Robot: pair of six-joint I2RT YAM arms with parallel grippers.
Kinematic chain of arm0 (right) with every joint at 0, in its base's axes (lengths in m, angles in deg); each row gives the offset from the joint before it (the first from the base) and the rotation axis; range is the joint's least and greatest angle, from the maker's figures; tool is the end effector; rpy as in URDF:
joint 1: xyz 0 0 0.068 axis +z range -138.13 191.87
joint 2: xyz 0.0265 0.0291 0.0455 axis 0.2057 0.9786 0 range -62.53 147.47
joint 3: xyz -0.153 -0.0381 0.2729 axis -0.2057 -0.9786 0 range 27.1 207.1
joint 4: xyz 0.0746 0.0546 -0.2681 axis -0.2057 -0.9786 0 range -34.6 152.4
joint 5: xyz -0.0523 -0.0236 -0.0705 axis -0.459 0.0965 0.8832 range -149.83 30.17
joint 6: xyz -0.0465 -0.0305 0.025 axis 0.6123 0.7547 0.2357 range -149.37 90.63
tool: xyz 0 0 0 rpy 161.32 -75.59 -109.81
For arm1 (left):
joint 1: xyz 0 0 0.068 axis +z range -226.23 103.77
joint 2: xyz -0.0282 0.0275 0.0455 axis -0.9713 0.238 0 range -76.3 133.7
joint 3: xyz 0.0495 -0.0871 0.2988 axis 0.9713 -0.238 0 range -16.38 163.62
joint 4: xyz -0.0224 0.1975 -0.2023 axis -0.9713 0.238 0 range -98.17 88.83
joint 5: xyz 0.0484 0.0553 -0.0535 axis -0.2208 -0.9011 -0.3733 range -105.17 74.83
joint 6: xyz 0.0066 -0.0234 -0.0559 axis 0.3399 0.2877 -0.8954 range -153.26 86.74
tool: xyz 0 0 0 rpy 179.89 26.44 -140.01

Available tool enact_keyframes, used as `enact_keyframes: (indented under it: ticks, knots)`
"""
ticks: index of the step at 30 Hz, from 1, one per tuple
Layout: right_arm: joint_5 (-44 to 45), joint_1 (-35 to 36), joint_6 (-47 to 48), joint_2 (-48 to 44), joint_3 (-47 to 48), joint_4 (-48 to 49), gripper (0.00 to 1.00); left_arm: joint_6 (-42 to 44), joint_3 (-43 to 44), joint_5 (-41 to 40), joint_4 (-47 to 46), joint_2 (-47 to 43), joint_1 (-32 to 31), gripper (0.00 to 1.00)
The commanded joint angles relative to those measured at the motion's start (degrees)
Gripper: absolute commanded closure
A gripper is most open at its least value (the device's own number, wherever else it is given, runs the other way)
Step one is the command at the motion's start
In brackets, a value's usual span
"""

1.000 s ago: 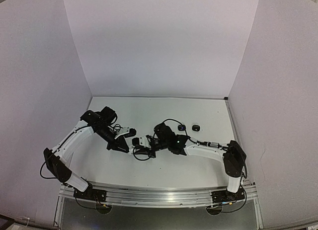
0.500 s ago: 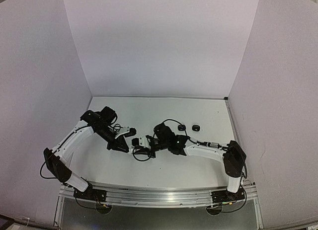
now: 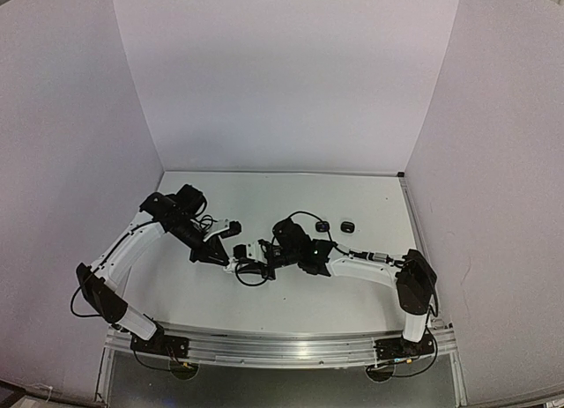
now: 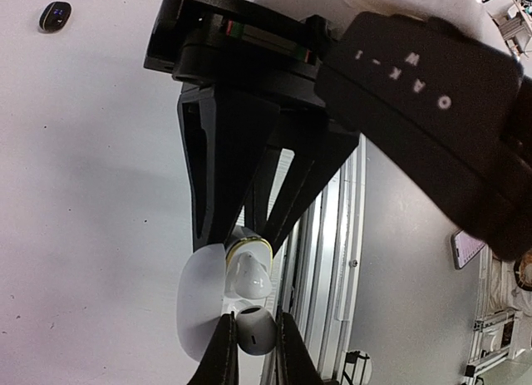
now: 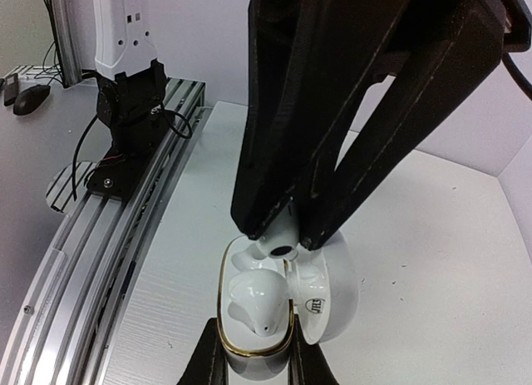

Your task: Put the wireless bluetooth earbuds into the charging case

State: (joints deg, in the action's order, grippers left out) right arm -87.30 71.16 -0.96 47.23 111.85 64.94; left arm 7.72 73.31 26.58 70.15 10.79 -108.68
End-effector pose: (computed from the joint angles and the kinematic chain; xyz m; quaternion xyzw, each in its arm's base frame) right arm 0.2364 0.4393 0.3002 -0.6546 0.4910 0.3341 0.4678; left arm 0.2340 -0.1848 0.3882 0.5898 0.7167 -0.3439 0.1422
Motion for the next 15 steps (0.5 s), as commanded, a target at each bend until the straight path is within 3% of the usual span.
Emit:
enact_keyframes:
  ticks: [1, 9, 15]
  knots:
    - [-2.16, 0.70, -0.11, -0.22, 0.89, 1.57, 1.00, -0.06, 0.39, -1.63, 19.91, -0.80, 0.27, 1.00]
    - [-2.33, 0.68, -0.10, -0.59, 1.04, 1.62, 1.00, 0.81, -0.97, -3.86, 19.90, -0.94, 0.28, 1.00]
    - [-2.28, 0.67, -0.28, -0.62, 1.10, 1.74, 1.00, 1.06, -2.33, -0.92, 19.81, -0.99, 0.28, 1.00]
